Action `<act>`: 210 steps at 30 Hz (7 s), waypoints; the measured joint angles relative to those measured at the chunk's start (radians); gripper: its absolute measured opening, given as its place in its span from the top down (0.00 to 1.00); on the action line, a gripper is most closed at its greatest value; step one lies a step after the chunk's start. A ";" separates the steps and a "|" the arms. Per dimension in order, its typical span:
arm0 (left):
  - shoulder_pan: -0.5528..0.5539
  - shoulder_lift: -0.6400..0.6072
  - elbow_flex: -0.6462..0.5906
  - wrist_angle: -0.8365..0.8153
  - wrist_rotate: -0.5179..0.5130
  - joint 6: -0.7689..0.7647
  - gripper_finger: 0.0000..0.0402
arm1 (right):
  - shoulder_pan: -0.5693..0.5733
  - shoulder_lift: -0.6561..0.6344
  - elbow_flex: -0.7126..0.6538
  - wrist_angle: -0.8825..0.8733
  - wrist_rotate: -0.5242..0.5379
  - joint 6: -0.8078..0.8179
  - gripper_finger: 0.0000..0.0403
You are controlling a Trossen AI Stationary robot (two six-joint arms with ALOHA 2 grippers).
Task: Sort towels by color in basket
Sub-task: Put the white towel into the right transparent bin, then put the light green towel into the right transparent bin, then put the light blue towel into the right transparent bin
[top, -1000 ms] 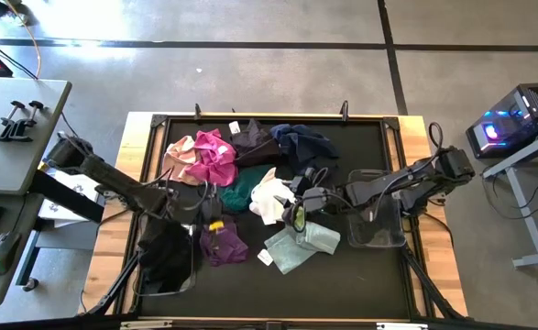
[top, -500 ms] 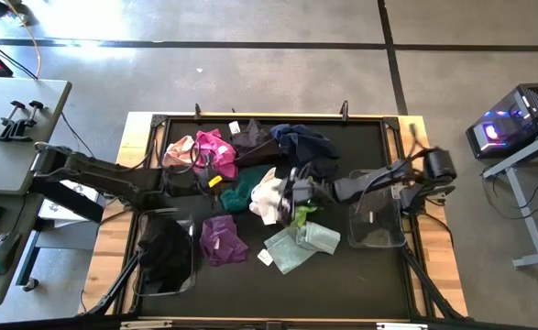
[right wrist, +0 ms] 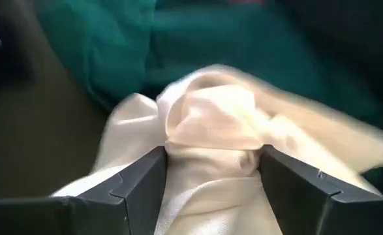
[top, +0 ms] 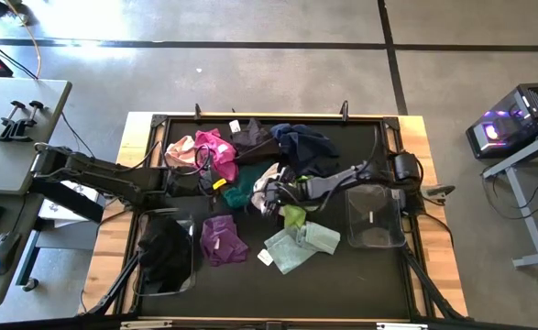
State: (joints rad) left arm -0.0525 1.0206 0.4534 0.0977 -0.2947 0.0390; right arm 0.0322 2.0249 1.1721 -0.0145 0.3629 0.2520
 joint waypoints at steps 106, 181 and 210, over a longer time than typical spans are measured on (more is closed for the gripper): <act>-0.002 0.000 0.001 -0.060 0.001 -0.020 1.00 | 0.251 -0.398 -0.040 -0.618 0.140 0.238 0.89; -0.002 0.004 0.001 -0.047 0.004 -0.011 1.00 | 0.354 -0.857 -0.543 -1.076 -0.156 1.279 0.64; -0.001 0.004 0.001 -0.047 0.004 -0.009 1.00 | 0.350 -0.541 -0.349 -0.071 -0.238 0.250 0.54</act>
State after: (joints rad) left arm -0.0538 1.0248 0.4541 0.0510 -0.2912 0.0296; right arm 0.3825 1.4835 0.8233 -0.0852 0.1248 0.5024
